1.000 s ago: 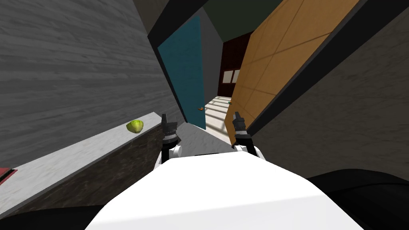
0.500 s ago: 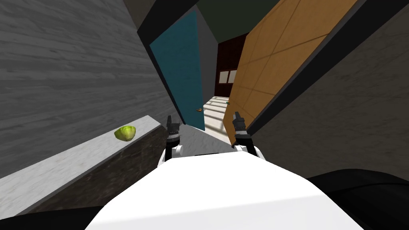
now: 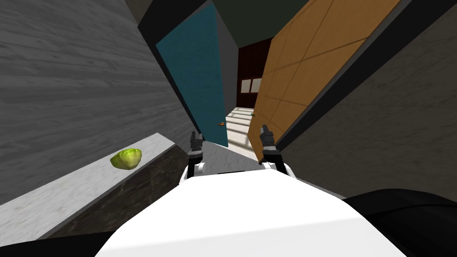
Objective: Push the door open
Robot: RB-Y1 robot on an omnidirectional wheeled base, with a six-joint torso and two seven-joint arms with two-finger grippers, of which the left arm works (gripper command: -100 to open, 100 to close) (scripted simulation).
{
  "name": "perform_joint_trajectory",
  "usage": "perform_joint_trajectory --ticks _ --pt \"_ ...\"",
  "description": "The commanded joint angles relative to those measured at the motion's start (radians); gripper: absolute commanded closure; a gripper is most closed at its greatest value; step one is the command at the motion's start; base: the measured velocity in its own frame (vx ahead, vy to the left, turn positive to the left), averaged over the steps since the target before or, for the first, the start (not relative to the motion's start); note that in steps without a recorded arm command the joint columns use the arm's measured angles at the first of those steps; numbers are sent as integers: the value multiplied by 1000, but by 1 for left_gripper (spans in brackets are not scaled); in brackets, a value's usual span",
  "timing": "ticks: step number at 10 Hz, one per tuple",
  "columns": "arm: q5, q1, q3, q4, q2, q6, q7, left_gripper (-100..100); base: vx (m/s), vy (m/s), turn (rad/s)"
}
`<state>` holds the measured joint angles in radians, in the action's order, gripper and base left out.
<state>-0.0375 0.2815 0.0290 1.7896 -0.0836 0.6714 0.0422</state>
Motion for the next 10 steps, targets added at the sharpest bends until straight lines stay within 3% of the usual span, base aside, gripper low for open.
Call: perform_joint_trajectory --ticks 1,3,10 --pt "0 -19 -3 -45 -1 3 -2 -100 39 52 -75" --pt "1 -29 -4 -77 -1 6 -4 -100 49 57 -112" --pt "6 -108 -13 -302 2 25 -16 -100 66 88 -152"
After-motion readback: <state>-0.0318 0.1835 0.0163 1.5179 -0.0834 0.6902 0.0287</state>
